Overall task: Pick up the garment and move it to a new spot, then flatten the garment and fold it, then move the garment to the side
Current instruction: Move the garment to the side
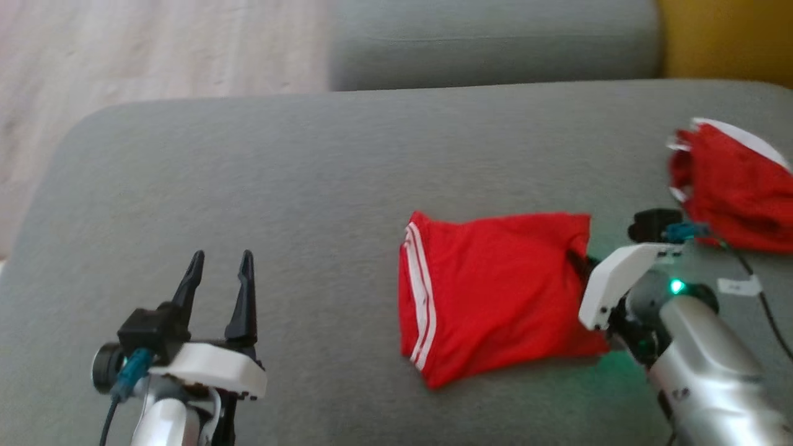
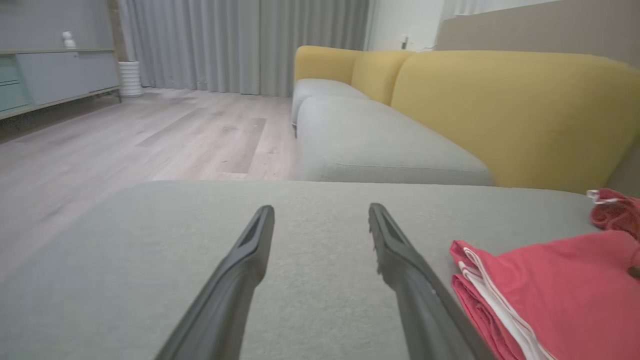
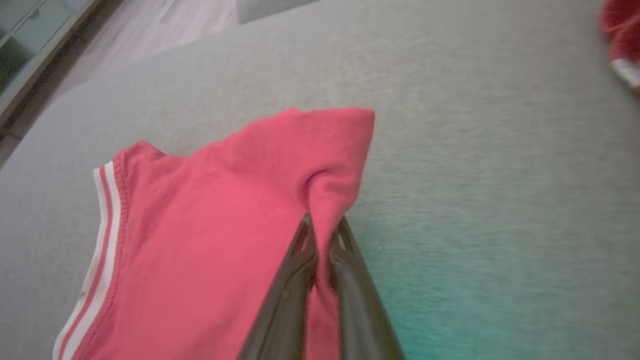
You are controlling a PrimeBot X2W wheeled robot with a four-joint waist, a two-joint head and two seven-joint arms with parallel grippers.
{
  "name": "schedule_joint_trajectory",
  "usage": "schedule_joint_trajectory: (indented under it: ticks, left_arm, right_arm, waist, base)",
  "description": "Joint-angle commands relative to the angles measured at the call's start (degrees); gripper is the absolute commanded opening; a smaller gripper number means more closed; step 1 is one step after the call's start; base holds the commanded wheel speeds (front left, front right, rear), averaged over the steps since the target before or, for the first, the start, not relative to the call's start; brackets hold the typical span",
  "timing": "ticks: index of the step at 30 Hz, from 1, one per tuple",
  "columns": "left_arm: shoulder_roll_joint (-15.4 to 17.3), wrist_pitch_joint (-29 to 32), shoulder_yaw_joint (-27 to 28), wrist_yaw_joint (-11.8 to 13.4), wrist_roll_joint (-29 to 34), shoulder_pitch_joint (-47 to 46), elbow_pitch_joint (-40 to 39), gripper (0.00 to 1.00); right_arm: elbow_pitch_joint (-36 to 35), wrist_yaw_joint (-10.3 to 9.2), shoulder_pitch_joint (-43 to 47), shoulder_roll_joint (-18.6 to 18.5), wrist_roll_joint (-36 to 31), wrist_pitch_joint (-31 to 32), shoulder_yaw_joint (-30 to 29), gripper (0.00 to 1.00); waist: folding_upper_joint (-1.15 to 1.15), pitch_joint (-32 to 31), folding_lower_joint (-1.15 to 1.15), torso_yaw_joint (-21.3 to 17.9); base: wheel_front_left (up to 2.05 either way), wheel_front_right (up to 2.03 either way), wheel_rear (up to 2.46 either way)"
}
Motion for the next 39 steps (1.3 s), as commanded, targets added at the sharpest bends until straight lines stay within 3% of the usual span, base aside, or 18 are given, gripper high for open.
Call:
schedule_joint_trajectory:
  ticks: [1,10,19,29,39]
  left_arm:
    - [0.02,-0.71,1.35,-0.40,0.56,-3.57,-2.31,1.00]
    - [-0.39,-0.71,-1.56,-1.39,0.12,-4.95,-2.07,1.00]
    - [-0.54,-0.71,-3.41,-1.20,-0.34,-5.61,-1.34,1.00]
    - [-0.59,-0.71,-3.87,-0.99,-0.12,-6.98,-1.05,1.00]
    - [-0.60,-0.71,-4.75,-1.27,1.19,-10.50,-0.30,1.00]
  right_arm:
    - [-2.90,0.39,-3.60,-1.06,0.89,-1.45,0.71,0.00]
    - [-7.32,0.39,-3.36,-3.20,2.37,-2.49,1.43,0.00]
    - [-10.68,0.39,-2.59,-3.32,3.49,-2.51,1.75,0.00]
    - [-14.42,0.39,-4.43,-3.52,3.03,-2.98,3.95,0.00]
    - [-14.94,0.39,-20.75,-8.94,3.78,0.22,11.15,0.00]
  waist:
    - [0.00,-0.16,0.00,-4.54]
    - [0.00,1.34,0.00,-14.46]
    - [0.00,2.39,0.00,-19.37]
    - [0.00,4.58,0.00,-18.98]
    - [0.00,11.86,0.00,-15.27]
  base:
    - [0.00,0.00,0.00]
    - [0.00,0.00,0.00]
    - [0.00,0.00,0.00]
    - [0.00,0.00,0.00]
    - [0.00,0.00,0.00]
